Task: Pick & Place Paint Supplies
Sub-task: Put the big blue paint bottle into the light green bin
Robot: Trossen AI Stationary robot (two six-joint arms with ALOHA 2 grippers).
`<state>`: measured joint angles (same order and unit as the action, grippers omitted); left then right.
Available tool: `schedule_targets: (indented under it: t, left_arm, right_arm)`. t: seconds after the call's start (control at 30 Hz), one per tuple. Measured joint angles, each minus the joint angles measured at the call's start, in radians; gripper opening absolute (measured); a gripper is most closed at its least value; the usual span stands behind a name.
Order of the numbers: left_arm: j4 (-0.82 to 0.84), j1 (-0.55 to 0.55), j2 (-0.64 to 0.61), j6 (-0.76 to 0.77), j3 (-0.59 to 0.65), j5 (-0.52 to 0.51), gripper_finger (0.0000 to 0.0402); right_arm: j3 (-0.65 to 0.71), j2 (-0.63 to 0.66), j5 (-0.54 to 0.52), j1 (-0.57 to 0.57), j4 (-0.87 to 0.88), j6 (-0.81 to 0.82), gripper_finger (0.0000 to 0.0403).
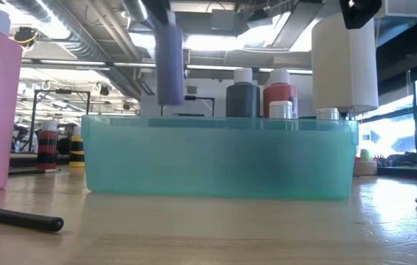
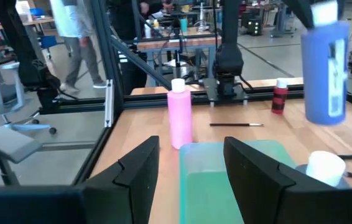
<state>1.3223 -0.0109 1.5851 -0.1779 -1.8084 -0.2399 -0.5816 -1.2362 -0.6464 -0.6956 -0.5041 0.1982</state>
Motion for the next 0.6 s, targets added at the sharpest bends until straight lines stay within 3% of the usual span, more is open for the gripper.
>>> schedule_targets:
  t: [0.17,0.33,0.6]
  left_arm:
    - [0.023,0.096,0.000,0.092,-0.086,0.041,0.0117]
    - [0.006,0.168,0.004,0.150,-0.093,0.102,0.0117]
    - [-0.147,0.231,0.090,0.123,-0.093,0.228,0.0117]
  right_arm:
    - [0.000,0.000,0.000,-0.001,-0.009,0.000,0.0183]
    - [0.000,0.000,0.000,-0.039,-0.060,-0.045,0.0183]
    - [0.000,0.000,-0.011,-0.116,-0.177,-0.128,0.0183]
